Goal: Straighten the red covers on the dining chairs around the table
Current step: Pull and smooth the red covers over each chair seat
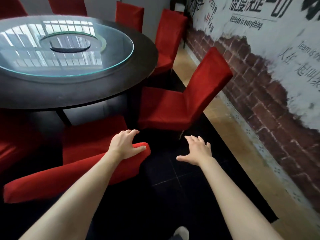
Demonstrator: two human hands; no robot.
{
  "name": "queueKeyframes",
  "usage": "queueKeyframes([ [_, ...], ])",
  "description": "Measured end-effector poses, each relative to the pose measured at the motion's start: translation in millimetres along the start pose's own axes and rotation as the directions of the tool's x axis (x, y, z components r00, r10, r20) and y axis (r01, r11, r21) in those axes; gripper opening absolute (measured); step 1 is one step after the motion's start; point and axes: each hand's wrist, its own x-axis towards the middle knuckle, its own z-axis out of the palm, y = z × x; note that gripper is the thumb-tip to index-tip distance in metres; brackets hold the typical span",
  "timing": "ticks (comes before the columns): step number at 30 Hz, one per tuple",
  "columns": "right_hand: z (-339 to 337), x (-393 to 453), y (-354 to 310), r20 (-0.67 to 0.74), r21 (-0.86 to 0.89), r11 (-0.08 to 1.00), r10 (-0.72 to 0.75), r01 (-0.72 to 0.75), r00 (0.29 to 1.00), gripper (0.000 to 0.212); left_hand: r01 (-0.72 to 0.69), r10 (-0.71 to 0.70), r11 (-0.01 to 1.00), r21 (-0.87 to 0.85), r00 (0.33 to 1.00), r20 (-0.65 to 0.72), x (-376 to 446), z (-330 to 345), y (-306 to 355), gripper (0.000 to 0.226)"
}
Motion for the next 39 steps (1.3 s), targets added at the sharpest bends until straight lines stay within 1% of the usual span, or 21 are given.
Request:
queueKeyframes([
  [3,-14,14,54,-0.012,0.022,0.999,0.039,-0.039,0.999,0.102,-0.036,0.036,0.999,-0.002,0.999,-0.006,35,12,48,0.077],
  [7,-36,40,134,-0.057,0.094,0.993,0.080,-0.074,0.995,0.102,-0.064,0.064,0.998,0.003,0.998,0.004,83,29,118,0.079],
  [8,-42,47,162,-0.053,0.114,0.990,0.089,-0.083,0.995,0.102,-0.072,0.072,0.997,0.005,0.997,0.001,99,37,144,0.079],
  [11,-50,63,205,-0.058,0.142,0.986,0.092,-0.083,0.994,0.101,-0.060,0.059,0.997,-0.044,0.998,-0.019,122,49,183,0.080],
  [16,-64,99,276,-0.049,0.219,0.970,0.123,-0.109,0.991,0.100,-0.093,0.091,0.992,-0.089,0.995,-0.032,177,69,255,0.080],
  [19,-75,129,305,-0.057,0.269,0.958,0.119,-0.100,0.991,0.100,-0.102,0.098,0.989,-0.110,0.994,-0.041,216,74,286,0.079],
  [22,-87,164,331,-0.056,0.328,0.940,0.122,-0.097,0.991,0.101,-0.140,0.133,0.983,-0.119,0.989,-0.067,260,79,310,0.079],
  [26,-107,212,362,-0.064,0.313,0.942,0.145,-0.118,0.987,0.103,-0.155,0.147,0.980,-0.124,0.987,-0.070,327,85,335,0.081],
  [30,-136,263,389,-0.041,0.321,0.937,0.158,-0.137,0.987,0.105,-0.166,0.158,0.977,-0.134,0.985,-0.069,399,81,360,0.082],
  [33,-155,299,407,-0.045,0.303,0.943,0.159,-0.138,0.986,0.109,-0.180,0.168,0.973,-0.140,0.981,-0.099,447,75,378,0.079],
  [36,-164,330,422,0.017,0.294,0.946,0.136,-0.135,0.991,0.111,-0.183,0.169,0.974,-0.135,0.980,-0.106,484,76,395,0.076],
  [39,-172,366,441,0.046,0.301,0.945,0.117,-0.126,0.992,0.111,-0.168,0.152,0.977,-0.131,0.980,-0.127,519,79,412,0.075],
])
